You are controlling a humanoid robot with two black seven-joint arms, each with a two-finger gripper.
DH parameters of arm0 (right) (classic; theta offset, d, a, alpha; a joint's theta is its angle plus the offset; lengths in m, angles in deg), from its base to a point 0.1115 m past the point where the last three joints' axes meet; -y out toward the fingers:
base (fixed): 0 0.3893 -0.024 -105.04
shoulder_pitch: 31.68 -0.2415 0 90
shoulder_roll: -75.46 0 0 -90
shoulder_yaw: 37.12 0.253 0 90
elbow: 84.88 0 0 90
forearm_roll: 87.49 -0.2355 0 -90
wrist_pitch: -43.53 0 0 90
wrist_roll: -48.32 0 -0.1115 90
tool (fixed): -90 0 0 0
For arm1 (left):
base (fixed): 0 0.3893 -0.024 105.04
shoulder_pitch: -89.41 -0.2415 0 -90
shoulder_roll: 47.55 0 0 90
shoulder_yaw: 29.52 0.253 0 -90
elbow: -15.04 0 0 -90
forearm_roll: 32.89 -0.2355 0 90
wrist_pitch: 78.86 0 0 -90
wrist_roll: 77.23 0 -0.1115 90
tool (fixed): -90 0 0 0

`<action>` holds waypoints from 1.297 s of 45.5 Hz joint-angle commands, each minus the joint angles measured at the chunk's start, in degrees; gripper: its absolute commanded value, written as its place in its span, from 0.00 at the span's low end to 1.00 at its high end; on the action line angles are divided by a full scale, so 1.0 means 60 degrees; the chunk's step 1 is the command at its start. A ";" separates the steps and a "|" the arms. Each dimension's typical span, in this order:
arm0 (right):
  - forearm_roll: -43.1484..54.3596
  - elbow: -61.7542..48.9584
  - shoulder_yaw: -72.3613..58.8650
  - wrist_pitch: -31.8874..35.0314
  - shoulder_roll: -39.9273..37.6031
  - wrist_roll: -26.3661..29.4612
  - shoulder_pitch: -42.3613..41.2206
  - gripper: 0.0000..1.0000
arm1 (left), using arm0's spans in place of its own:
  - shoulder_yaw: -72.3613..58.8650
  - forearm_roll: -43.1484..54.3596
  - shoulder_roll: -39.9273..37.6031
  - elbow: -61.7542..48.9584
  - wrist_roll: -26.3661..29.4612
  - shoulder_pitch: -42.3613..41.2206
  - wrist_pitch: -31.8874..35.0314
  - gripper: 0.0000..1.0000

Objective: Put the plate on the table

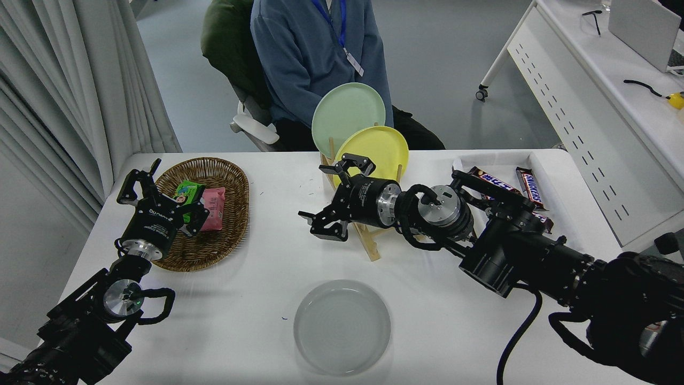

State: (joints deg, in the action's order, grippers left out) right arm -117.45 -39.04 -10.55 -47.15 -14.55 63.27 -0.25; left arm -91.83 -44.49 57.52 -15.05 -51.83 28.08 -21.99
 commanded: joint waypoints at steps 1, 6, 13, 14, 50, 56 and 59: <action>0.1886 0.0080 0.1898 0.0700 -0.0291 -0.0060 0.0547 0.99 | 0.0000 -0.0001 0.0007 0.0006 0.0000 -0.0003 0.0000 1.00; 0.2721 0.0081 0.2484 0.0773 -0.0599 -0.0089 0.0737 0.99 | 0.0000 -0.0001 -0.0008 -0.0009 0.0000 -0.0003 0.0014 1.00; 0.3776 0.0080 0.3510 0.1300 -0.0950 -0.1215 0.1074 0.99 | 0.0000 -0.0001 -0.0008 0.0006 0.0000 -0.0003 0.0000 1.00; 0.3937 0.0081 0.3612 0.1431 -0.1052 -0.1434 0.1133 0.99 | 0.0000 -0.0015 -0.0008 0.0006 0.0000 0.0011 0.0000 1.00; 0.4759 -0.2363 0.5092 0.1842 -0.2035 -0.2256 0.2130 0.99 | 0.0000 -0.0001 0.0007 -0.0009 0.0000 0.0011 0.0000 1.00; 0.4774 -0.3010 0.4961 0.2355 -0.2064 -0.3032 0.2115 0.99 | 0.0000 -0.0001 -0.0008 -0.0009 0.0000 -0.0003 0.0000 1.00; 0.4774 -0.3156 0.4961 0.2487 -0.2079 -0.3092 0.2115 0.99 | 0.0000 -0.0001 0.0007 0.0006 0.0000 -0.0003 0.0000 1.00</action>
State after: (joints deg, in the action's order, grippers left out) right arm -88.70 -50.87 18.45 -35.23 -26.54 48.34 12.65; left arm -91.83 -44.49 57.52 -15.07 -51.83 28.08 -21.98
